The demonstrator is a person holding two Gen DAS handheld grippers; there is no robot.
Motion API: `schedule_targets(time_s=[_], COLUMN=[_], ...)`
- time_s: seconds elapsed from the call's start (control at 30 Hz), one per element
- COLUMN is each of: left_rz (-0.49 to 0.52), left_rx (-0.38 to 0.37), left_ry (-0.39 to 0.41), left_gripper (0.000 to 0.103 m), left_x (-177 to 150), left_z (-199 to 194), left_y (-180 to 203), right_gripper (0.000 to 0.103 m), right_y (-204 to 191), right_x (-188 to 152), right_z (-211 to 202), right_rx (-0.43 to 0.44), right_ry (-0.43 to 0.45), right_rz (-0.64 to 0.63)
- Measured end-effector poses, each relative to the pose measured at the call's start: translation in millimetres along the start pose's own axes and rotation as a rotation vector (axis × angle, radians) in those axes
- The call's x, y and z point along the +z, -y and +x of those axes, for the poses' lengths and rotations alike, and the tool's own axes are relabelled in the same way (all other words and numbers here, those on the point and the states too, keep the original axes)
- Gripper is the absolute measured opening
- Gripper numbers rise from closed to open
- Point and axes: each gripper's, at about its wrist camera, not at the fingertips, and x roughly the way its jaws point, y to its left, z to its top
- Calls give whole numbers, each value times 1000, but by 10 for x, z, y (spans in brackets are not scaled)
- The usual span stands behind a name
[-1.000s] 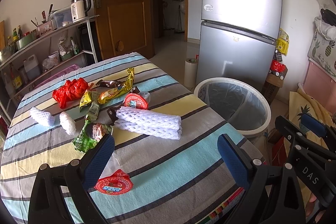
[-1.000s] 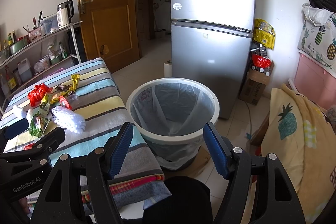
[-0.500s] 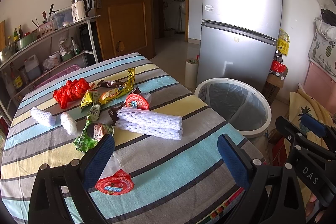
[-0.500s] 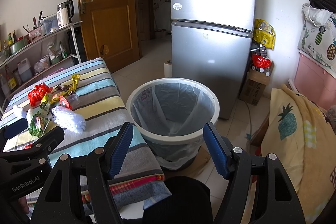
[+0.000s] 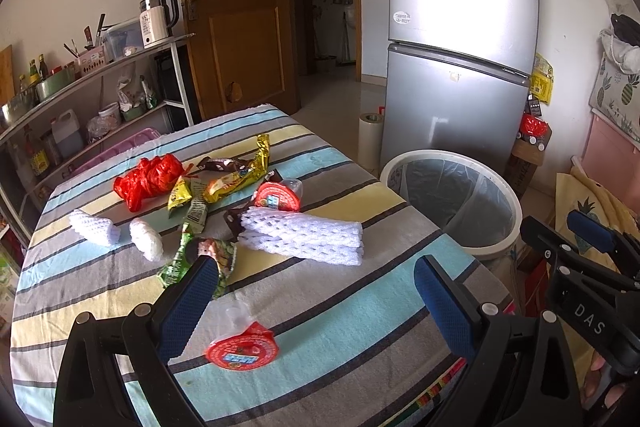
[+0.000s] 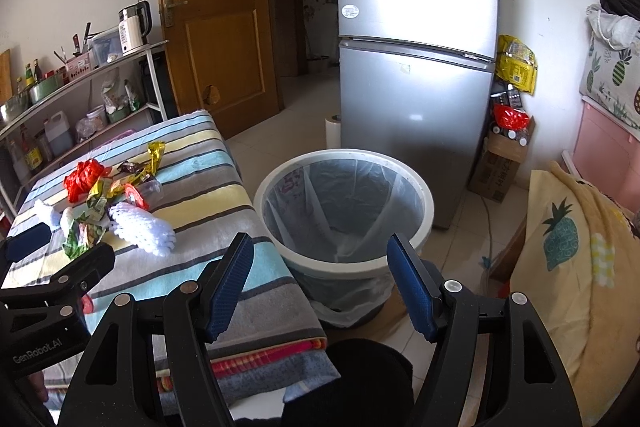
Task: Collect trash
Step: 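Grasp the white foam net with the right gripper while the left gripper grasps the clear cup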
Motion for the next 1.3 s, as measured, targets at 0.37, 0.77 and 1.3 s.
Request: schedule_targets(time_s=[0.37,0.77,1.3], left_rz=[-42,-83,-213], left_rx=[61,-31,8], left_ry=[-66,-160,-228], left_gripper=[100,100,97], left_x=[-299,-440,-471], left_z=[-233,102,479], left_y=[-646,-711,-969], right_gripper=[70,70,53], right_y=[-524,-1028,-1289], right_x=[94,189,222], right_z=[397,962,1211], right_rx=[376,526,653], right_ry=[-23,-138,-248], right_rz=[-180,-355,-431])
